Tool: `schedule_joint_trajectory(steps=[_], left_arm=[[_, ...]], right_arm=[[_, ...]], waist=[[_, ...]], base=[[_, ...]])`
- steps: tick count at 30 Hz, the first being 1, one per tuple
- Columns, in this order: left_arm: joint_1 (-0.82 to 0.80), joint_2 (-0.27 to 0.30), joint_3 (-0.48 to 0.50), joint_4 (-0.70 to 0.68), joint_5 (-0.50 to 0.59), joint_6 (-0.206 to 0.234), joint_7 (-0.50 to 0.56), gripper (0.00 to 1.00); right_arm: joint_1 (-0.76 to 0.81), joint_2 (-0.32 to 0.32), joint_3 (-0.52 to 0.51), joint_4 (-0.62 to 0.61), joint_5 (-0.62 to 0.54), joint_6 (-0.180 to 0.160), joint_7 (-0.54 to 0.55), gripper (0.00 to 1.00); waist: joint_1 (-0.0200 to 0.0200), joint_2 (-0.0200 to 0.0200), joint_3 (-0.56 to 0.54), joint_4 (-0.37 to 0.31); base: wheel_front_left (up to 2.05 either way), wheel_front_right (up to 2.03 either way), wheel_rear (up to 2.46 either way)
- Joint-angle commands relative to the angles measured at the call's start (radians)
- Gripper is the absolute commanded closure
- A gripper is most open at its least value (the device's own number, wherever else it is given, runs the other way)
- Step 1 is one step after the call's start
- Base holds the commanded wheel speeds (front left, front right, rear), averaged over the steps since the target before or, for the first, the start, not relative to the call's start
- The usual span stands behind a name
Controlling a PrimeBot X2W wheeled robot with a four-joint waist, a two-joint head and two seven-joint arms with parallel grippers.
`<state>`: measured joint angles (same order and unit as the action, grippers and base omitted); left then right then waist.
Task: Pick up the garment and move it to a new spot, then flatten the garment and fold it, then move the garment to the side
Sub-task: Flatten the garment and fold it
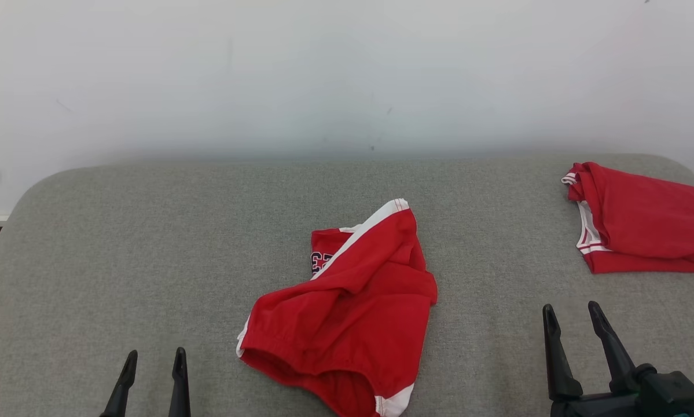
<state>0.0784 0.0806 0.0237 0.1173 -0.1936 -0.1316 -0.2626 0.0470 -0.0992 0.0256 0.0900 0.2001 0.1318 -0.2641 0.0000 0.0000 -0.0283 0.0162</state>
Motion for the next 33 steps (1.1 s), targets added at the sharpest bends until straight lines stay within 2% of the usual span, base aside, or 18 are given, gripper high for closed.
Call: schedule_joint_trajectory(steps=[1, 4, 7, 14, 24, 33], left_arm=[[0.007, 0.003, 0.001, -0.005, 0.003, 0.002, -0.003, 0.0], [0.013, 0.003, -0.021, -0.003, -0.002, 0.002, -0.003, 0.0], [0.013, 0.009, -0.087, 0.013, -0.008, 0.002, -0.003, 0.0], [-0.042, 0.042, -0.339, 0.1, -0.047, 0.002, -0.003, 0.0], [-0.196, 0.066, -0.652, 0.267, -0.114, 0.002, -0.003, 0.0], [-0.307, 0.064, -0.731, 0.42, -0.172, 0.002, -0.003, 0.0]], right_arm=[[0.018, 0.006, -0.003, -0.002, -0.007, -0.003, 0.0, 0.0], [0.015, 0.008, -0.002, 0.0, -0.01, -0.003, 0.0, 0.0], [0.01, 0.009, 0.002, 0.004, -0.01, -0.003, 0.0, 0.0], [-0.011, 0.002, 0.026, 0.02, -0.008, -0.003, 0.0, 0.0], [-0.054, -0.006, 0.055, 0.034, -0.001, -0.003, 0.0, 0.0], [-0.083, 0.007, 0.056, 0.037, -0.001, -0.003, 0.0, 0.0]], waist=[[0.0, 0.0, -0.001, 0.001], [0.0, 0.0, -0.001, 0.001], [0.0, 0.0, 0.002, 0.001], [0.0, 0.0, 0.022, -0.02], [0.0, 0.0, 0.087, -0.09], [0.0, 0.0, 0.133, -0.144]], base=[[0.0, 0.0, 0.0], [0.0, 0.0, 0.0], [0.0, 0.0, 0.0], [0.0, 0.0, 0.0], [0.0, 0.0, 0.0], [0.0, 0.0, 0.0]])
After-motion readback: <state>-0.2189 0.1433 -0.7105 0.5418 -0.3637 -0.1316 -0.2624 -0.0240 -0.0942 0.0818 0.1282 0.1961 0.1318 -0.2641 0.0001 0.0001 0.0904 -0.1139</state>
